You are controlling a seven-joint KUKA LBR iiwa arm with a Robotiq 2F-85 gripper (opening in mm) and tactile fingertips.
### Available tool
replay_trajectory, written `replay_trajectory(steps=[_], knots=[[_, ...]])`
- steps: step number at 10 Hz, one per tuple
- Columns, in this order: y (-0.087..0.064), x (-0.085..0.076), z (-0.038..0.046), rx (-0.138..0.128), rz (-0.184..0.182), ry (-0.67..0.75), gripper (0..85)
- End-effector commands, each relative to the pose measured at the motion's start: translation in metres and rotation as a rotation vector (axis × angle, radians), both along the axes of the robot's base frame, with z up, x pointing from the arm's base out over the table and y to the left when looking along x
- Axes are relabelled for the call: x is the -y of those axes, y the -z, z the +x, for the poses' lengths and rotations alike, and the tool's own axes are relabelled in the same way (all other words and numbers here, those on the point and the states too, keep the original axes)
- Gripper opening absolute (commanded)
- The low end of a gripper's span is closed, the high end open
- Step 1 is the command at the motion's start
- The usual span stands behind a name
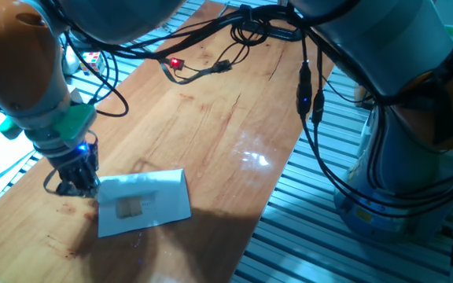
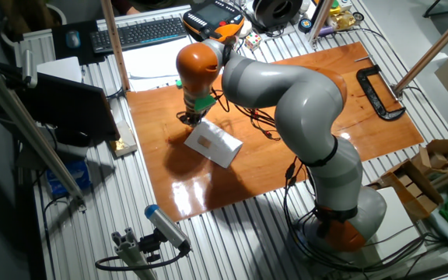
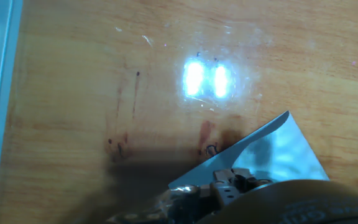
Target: Unfold a piece of paper
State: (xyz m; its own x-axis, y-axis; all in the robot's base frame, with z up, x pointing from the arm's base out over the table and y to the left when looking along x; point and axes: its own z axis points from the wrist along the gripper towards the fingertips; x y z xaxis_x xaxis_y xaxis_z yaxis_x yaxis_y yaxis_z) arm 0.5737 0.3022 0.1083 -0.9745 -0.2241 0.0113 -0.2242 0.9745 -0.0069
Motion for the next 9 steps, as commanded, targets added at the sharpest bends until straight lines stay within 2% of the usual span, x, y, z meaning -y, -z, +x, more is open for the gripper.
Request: replay_trajectory(steps=[1, 2, 4, 6, 9], knots=[[-0.001, 0.004, 0.0017, 0.006, -0.011, 0.014, 2.0], [-0.002, 0.01, 0.0043, 0.01, -0.011, 0.02, 2.0], [-0.006, 0.024, 0.0121, 0.001, 0.003, 0.012, 2.0], [-0.009, 0.033, 0.0183, 0.002, -0.002, 0.005, 2.0], [-0.008, 0.04, 0.0242, 0.004, 0.002, -0.003, 2.0]])
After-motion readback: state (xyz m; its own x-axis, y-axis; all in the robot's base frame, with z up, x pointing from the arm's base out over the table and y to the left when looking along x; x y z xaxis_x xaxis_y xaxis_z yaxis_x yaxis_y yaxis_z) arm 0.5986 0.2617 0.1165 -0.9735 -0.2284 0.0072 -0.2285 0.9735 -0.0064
